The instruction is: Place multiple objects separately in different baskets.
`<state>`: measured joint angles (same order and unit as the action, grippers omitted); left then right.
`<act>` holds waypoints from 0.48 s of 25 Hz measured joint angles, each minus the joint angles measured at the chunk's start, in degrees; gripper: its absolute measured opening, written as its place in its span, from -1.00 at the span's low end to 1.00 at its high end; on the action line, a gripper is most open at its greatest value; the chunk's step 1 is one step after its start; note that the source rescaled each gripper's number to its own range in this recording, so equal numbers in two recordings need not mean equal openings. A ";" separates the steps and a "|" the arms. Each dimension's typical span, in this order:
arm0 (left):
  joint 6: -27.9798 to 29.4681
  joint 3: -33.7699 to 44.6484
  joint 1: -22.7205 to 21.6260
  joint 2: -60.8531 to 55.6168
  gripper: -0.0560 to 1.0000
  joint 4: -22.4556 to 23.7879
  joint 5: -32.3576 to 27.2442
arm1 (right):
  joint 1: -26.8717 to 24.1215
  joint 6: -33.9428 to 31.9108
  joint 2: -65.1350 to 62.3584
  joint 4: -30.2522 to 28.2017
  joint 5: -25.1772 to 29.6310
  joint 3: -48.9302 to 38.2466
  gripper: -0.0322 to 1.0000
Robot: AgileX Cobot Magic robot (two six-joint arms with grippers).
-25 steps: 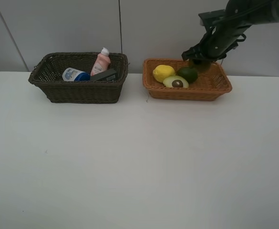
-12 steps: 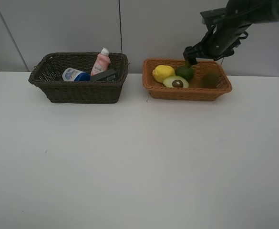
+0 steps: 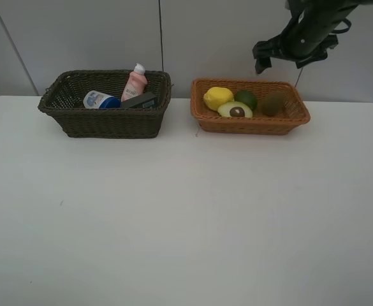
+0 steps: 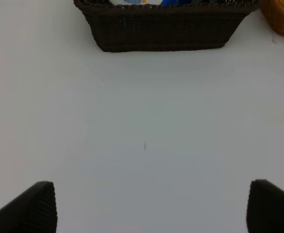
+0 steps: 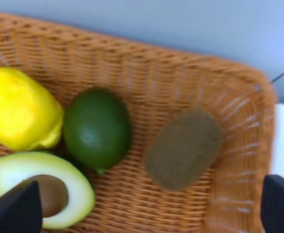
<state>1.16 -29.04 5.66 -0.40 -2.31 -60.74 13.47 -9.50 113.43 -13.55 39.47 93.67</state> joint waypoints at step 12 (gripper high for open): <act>0.00 0.00 0.00 0.00 0.99 0.00 0.00 | -15.69 -0.31 -22.62 -2.24 11.37 -19.55 0.99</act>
<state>1.16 -29.04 5.66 -0.40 -2.31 -60.74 -2.22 -9.81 90.81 -15.78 50.84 74.12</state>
